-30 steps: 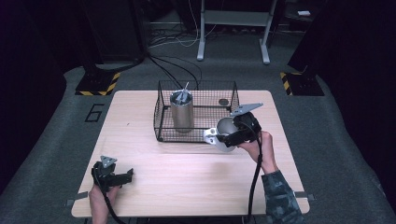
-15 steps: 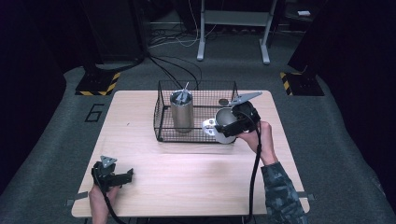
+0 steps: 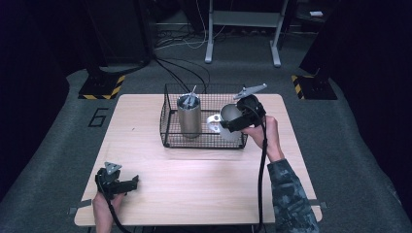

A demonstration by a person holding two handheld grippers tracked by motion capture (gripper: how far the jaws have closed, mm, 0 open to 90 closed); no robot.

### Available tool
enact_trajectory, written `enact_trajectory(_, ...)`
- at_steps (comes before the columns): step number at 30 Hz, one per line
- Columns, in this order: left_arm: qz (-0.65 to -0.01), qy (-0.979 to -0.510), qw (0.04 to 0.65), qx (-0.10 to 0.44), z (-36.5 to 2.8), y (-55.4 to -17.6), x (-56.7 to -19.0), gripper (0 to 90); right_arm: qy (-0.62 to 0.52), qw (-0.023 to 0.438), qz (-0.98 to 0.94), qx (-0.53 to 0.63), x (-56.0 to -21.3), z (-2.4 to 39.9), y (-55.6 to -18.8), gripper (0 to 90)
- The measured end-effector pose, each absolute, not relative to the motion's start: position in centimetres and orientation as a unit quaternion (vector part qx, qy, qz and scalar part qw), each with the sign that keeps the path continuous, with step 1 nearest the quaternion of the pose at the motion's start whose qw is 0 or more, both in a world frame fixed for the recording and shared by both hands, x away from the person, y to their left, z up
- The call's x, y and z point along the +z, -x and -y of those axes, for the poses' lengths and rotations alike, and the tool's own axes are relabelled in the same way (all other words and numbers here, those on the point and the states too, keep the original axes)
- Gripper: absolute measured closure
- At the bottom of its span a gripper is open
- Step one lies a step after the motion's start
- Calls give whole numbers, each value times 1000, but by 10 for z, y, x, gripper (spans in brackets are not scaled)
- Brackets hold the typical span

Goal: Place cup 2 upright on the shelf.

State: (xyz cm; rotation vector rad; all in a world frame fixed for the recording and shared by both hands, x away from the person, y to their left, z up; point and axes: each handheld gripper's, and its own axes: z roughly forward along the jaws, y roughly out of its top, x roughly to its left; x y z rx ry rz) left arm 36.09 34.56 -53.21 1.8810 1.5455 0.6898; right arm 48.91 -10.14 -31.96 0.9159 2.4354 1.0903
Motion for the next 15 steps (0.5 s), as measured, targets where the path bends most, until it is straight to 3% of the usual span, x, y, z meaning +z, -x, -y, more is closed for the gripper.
enact_trajectory(15,-582,-709,302,259,-346,-361,-532,13,-326,162,-852,376,-318,94,-516,57)
